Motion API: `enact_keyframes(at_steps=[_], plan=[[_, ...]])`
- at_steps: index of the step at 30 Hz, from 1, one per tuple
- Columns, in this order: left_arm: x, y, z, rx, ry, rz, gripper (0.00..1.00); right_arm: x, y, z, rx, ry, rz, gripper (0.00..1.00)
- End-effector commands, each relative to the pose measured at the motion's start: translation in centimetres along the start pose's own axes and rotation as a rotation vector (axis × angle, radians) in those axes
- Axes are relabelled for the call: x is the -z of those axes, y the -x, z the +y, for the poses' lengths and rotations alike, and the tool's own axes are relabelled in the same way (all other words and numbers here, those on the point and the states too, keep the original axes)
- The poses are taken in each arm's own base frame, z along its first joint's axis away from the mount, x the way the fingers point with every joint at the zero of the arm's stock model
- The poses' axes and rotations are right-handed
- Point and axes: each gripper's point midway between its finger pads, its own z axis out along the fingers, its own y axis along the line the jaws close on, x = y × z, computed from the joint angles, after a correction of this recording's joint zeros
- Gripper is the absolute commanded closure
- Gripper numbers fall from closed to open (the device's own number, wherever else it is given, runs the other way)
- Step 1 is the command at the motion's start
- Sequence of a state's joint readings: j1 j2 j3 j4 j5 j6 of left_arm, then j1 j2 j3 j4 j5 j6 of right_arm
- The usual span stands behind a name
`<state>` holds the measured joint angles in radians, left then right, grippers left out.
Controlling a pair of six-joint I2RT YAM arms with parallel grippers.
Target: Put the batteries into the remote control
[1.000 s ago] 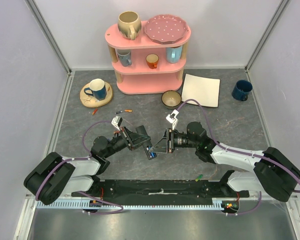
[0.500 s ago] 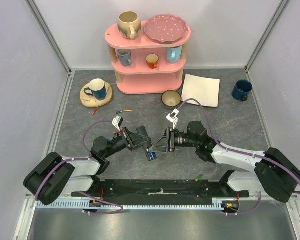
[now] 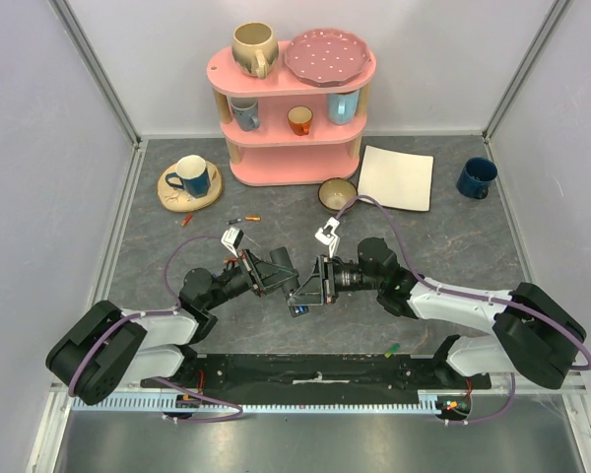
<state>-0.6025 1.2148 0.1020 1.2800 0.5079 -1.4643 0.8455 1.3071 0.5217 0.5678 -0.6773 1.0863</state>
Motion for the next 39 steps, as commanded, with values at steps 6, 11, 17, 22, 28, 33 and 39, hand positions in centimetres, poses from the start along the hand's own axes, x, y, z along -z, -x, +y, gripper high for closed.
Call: enact_keyframes(at_steps=[6,11,17,22,28,33,39], plan=[[-0.3,0.2,-3.2,-0.091,-0.117,0.004,0.98,-0.5,0.7,0.1,0.02,0.005,-0.011,0.66],[-0.2,0.1,-2.7,-0.096,-0.101,0.004,0.98,-0.2,1.6,1.4,0.044,0.033,-0.031,0.42],[-0.2,0.3,-2.3,-0.104,-0.089,-0.006,0.98,1.4,3.4,2.1,0.128,-0.02,-0.052,0.35],[-0.2,0.4,-2.2,-0.113,-0.084,-0.01,0.98,4.4,4.7,2.4,0.231,-0.13,-0.057,0.33],[-0.1,0.4,-1.9,-0.118,-0.075,-0.009,0.98,11.7,9.3,-4.0,0.371,-0.745,-0.217,0.33],[0.6,-0.2,-1.5,-0.122,-0.067,-0.002,0.98,19.2,9.6,-13.0,0.295,-1.335,-0.295,0.33],[1.6,-0.9,0.2,-0.135,-0.004,0.006,0.98,20.9,9.7,-17.8,0.157,-1.42,-0.292,0.26]])
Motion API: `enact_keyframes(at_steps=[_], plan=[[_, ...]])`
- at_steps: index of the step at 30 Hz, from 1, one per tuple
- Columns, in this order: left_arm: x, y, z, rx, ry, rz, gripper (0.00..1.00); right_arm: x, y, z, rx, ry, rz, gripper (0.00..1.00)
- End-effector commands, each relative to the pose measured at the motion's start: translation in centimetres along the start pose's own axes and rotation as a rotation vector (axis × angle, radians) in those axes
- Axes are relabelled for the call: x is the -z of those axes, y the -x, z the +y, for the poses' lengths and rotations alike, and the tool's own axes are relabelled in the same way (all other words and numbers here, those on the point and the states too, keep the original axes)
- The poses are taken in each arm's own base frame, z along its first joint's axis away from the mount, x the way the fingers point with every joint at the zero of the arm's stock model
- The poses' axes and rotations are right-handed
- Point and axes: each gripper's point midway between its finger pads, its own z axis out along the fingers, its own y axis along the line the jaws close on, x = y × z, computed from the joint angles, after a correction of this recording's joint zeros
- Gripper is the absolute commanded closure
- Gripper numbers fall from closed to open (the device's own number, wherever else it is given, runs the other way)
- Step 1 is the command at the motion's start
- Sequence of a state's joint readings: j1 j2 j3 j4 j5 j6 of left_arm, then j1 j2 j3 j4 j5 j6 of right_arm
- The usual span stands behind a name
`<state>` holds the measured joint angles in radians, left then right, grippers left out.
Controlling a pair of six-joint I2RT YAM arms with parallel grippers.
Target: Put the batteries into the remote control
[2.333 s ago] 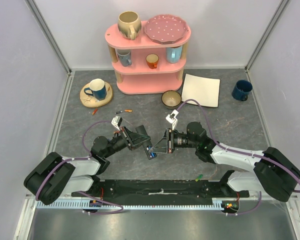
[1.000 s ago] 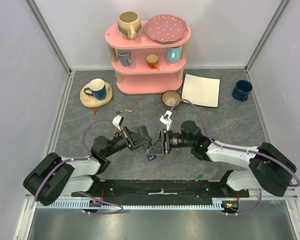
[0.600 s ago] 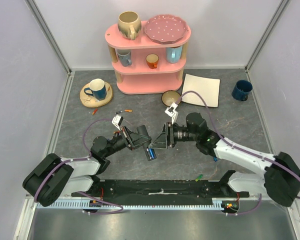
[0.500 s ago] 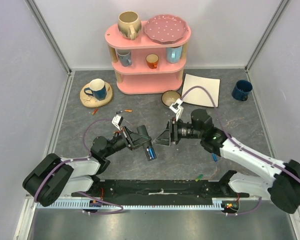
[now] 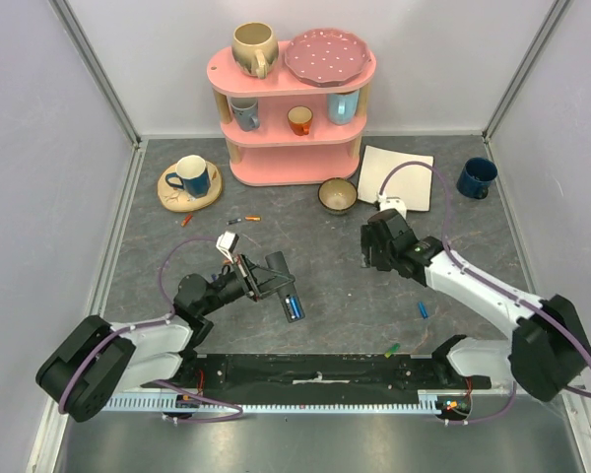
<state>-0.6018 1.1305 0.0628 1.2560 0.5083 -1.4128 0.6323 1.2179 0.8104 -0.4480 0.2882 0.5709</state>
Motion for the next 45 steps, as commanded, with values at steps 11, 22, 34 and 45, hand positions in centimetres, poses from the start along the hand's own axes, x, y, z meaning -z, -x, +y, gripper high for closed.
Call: enact_keyframes(at_steps=[11,22,34,45], plan=[[1.1,-0.6,0.6,-0.128,0.032,0.014,0.98,-6.5,-1.2,-5.1,-0.026,-0.204,0.137,0.24],[1.3,-0.6,0.8,-0.13,0.037,0.011,0.98,-8.0,-2.6,-5.5,-0.041,-0.209,0.172,0.26],[1.1,-0.5,0.8,-0.131,0.038,0.013,0.98,-9.0,-4.2,-6.3,-0.087,-0.178,0.215,0.33],[1.0,-0.5,1.0,-0.127,0.045,0.014,0.98,-9.0,-6.5,-6.7,-0.089,-0.168,0.26,0.36]])
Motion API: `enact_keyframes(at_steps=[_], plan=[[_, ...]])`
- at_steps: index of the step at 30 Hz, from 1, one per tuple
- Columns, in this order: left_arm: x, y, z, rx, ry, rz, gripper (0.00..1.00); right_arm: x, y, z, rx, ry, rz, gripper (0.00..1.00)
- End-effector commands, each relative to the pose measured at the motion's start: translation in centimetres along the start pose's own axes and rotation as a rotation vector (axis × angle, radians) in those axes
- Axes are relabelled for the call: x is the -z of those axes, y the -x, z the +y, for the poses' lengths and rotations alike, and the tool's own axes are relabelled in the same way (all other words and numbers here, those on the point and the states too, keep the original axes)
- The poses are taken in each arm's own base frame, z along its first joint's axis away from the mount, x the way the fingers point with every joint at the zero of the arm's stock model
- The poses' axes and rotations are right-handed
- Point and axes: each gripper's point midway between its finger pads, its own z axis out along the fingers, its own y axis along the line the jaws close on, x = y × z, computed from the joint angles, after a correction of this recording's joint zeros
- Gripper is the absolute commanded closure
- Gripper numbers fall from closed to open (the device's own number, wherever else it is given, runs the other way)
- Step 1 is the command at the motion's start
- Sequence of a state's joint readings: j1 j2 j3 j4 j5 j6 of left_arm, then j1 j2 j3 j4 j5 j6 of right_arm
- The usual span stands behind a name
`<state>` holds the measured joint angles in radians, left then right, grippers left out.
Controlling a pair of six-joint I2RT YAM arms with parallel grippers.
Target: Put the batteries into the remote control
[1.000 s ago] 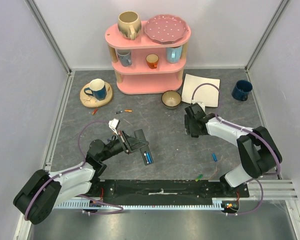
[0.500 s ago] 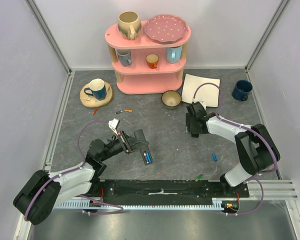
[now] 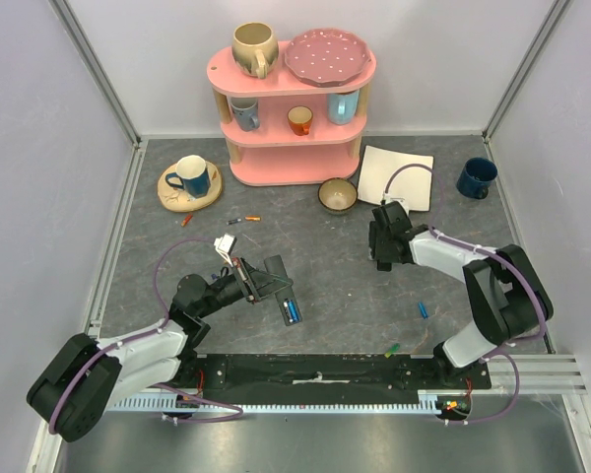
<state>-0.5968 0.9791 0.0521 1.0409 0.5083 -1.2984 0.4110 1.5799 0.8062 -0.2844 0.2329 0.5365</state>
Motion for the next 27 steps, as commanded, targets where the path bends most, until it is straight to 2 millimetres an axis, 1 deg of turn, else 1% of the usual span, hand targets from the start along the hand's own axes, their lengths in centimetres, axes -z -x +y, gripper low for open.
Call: enact_keyframes(at_steps=[1,4,7,11,15,18,19,20,23,24,26,27], plan=[[0.1,0.0,-0.2,-0.048,-0.019,0.002,0.98,-0.8,-2.8,-0.7,0.004,-0.002,0.072,0.36],[0.1,0.0,-0.1,-0.046,-0.016,0.003,0.98,-0.8,-3.3,-0.9,0.006,-0.004,0.081,0.38],[0.0,-0.1,-0.1,-0.046,-0.018,0.005,0.98,-0.8,-3.9,-0.9,0.008,0.002,0.094,0.42],[0.1,-0.1,-0.1,-0.044,-0.021,0.003,0.98,-0.7,-4.5,-0.9,0.004,0.013,0.107,0.53],[0.0,-0.1,-0.2,-0.046,-0.024,0.003,0.98,-0.5,-4.9,-0.8,0.0,0.025,0.114,0.6],[-0.1,0.2,-0.5,-0.044,-0.031,-0.002,0.98,0.0,-4.7,-0.5,-0.004,0.044,0.108,0.63],[-0.1,0.3,-0.6,-0.046,-0.036,-0.005,0.98,0.5,-4.2,-0.3,-0.007,0.06,0.093,0.67],[-0.2,0.4,-0.9,-0.048,-0.042,-0.008,0.98,0.8,-4.0,-0.2,-0.008,0.066,0.089,0.68],[-0.4,0.8,-1.2,-0.047,-0.046,-0.027,0.98,2.6,-2.8,0.3,0.002,0.104,0.062,0.74],[-0.5,1.0,-1.3,-0.048,-0.047,-0.033,0.98,3.8,-2.1,0.6,0.009,0.124,0.05,0.75],[-0.7,1.4,-1.4,-0.047,-0.045,-0.047,0.98,5.0,-1.4,0.9,0.015,0.146,0.034,0.76],[-0.8,1.5,-1.1,-0.039,-0.036,-0.049,0.98,6.3,-0.6,1.0,0.017,0.161,0.017,0.76]])
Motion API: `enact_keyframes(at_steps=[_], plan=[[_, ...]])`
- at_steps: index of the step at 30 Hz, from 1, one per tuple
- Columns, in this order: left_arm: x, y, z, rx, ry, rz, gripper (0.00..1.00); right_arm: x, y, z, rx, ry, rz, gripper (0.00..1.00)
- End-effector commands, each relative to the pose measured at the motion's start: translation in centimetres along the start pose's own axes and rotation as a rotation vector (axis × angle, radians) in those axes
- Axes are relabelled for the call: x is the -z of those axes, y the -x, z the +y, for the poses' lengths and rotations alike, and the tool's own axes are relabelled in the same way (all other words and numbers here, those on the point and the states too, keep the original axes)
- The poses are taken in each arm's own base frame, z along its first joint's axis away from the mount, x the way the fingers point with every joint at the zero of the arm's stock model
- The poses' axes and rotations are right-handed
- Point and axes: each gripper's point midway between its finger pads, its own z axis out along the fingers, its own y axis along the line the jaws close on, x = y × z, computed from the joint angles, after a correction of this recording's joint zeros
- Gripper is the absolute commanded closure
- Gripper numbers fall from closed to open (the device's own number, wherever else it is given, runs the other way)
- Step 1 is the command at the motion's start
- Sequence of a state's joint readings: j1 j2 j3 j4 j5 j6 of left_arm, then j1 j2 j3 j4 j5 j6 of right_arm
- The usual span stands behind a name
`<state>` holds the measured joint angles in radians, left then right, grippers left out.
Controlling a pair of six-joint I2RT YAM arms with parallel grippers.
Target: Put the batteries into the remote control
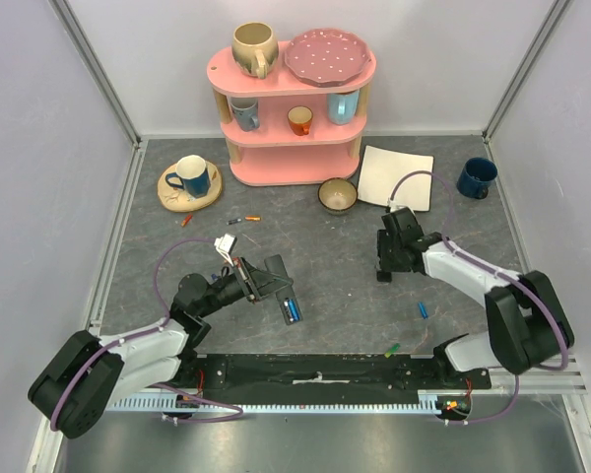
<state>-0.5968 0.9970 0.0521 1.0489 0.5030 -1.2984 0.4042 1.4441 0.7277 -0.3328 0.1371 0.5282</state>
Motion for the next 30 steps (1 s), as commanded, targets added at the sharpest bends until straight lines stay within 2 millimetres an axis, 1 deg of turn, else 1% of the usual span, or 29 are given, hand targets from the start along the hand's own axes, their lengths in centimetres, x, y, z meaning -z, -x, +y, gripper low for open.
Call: enact_keyframes(at_steps=[1,2,3,4,5,6,7,8,9,10,11,12,13,14,16,17,18,20,21,22,23,26,30], plan=[[-0.8,1.6,-1.5,-0.038,-0.043,-0.052,0.98,4.5,1.4,1.6,0.026,0.093,-0.017,0.78],[-1.1,1.9,-1.7,-0.04,-0.048,-0.061,0.98,5.2,1.7,1.8,0.034,0.105,-0.026,0.78],[-1.2,2.0,-1.6,-0.036,-0.045,-0.065,0.98,6.5,2.2,2.1,0.038,0.122,-0.044,0.79],[-1.4,2.1,-1.4,-0.025,-0.038,-0.068,0.98,7.3,2.3,2.7,0.052,0.156,-0.044,0.79],[-1.6,2.5,-1.6,-0.027,-0.045,-0.082,0.98,8.0,2.4,3.2,0.066,0.176,-0.051,0.79],[-1.7,2.7,-1.6,-0.019,-0.047,-0.089,0.98,9.5,2.9,3.8,0.081,0.202,-0.07,0.79],[-2.0,2.8,-1.0,-0.006,-0.03,-0.09,0.98,10.2,3.0,4.3,0.102,0.218,-0.08,0.8],[-2.2,3.1,-1.0,-0.001,-0.029,-0.104,0.98,11.5,3.7,5.4,0.134,0.248,-0.107,0.8],[-2.4,3.4,-1.4,0.004,-0.048,-0.113,0.98,12.3,3.4,5.8,0.16,0.257,-0.099,0.81],[-2.7,3.4,-0.8,0.019,-0.033,-0.113,0.98,13.0,3.5,6.4,0.181,0.272,-0.1,0.81],[-3.0,3.7,-1.0,0.019,-0.044,-0.118,0.98,14.4,4.0,7.7,0.227,0.296,-0.125,0.82],[-3.2,3.9,-1.4,0.024,-0.064,-0.124,0.98,15.0,3.5,8.0,0.254,0.29,-0.108,0.82],[-3.4,4.0,-1.5,0.029,-0.071,-0.126,0.98,15.5,3.6,8.4,0.276,0.287,-0.115,0.82],[-3.8,4.1,-1.3,0.036,-0.067,-0.129,0.98,16.8,3.9,9.5,0.309,0.306,-0.137,0.82],[-4.1,4.3,-1.6,0.039,-0.08,-0.135,0.98,17.3,3.5,10.1,0.337,0.306,-0.117,0.82],[-4.4,4.6,-1.6,0.038,-0.076,-0.153,0.98,18.1,3.5,10.8,0.355,0.322,-0.123,0.83],[-4.6,4.7,-1.6,0.029,-0.077,-0.162,0.98,18.3,3.4,11.2,0.363,0.328,-0.122,0.83],[-5.0,4.9,-1.4,0.025,-0.055,-0.177,0.98,19.1,3.2,12.0,0.385,0.342,-0.129,0.83],[-5.1,5.1,-1.3,0.011,-0.047,-0.187,0.98,19.0,3.2,12.2,0.39,0.336,-0.127,0.83],[-5.4,5.2,-0.8,0.015,-0.018,-0.198,0.98,19.1,3.1,12.4,0.395,0.331,-0.127,0.84],[-5.5,5.3,-0.6,0.012,-0.006,-0.207,0.98,19.4,2.7,13.0,0.414,0.34,-0.125,0.84],[-5.9,5.7,-0.3,0.0,0.014,-0.242,0.98,19.4,2.1,14.0,0.444,0.342,-0.12,0.84],[-6.5,5.6,0.1,0.01,0.032,-0.249,0.98,19.4,1.7,15.4,0.466,0.353,-0.118,0.85]])
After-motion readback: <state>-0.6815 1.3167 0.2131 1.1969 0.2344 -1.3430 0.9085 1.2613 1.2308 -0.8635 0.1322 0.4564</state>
